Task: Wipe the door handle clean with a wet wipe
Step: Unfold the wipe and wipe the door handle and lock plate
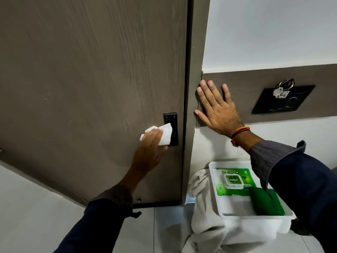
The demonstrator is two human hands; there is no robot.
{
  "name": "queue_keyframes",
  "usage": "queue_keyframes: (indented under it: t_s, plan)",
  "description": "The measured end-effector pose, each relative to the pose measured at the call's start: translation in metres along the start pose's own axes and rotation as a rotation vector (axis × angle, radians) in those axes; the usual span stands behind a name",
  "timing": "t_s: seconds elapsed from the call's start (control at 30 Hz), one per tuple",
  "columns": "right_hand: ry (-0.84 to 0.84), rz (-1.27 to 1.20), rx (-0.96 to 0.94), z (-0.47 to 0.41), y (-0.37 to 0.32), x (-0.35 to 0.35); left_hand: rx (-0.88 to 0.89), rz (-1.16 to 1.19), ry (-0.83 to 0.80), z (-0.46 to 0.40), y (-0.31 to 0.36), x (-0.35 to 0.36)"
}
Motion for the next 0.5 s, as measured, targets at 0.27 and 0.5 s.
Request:
queue_keyframes:
  t_s: [0.27,0.5]
  plan:
    - [0.028,0.005,0.032,0.000,-0.003,0.006,0.001,0.018,-0.099,0.000,0.023,-0.001]
    - [0.051,0.010,0.046,0.000,-0.005,0.009,-0.196,0.058,-0.102,0.010,-0.010,-0.016]
Point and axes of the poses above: each hand's wrist, its own z-axis away from the middle knuckle, its own x-axis out of the palm, y = z × x, the point moved 3 cm from there along -z, towards the middle knuckle, and after that the axes turned 14 degrees about -x, right-handed, at the moved point
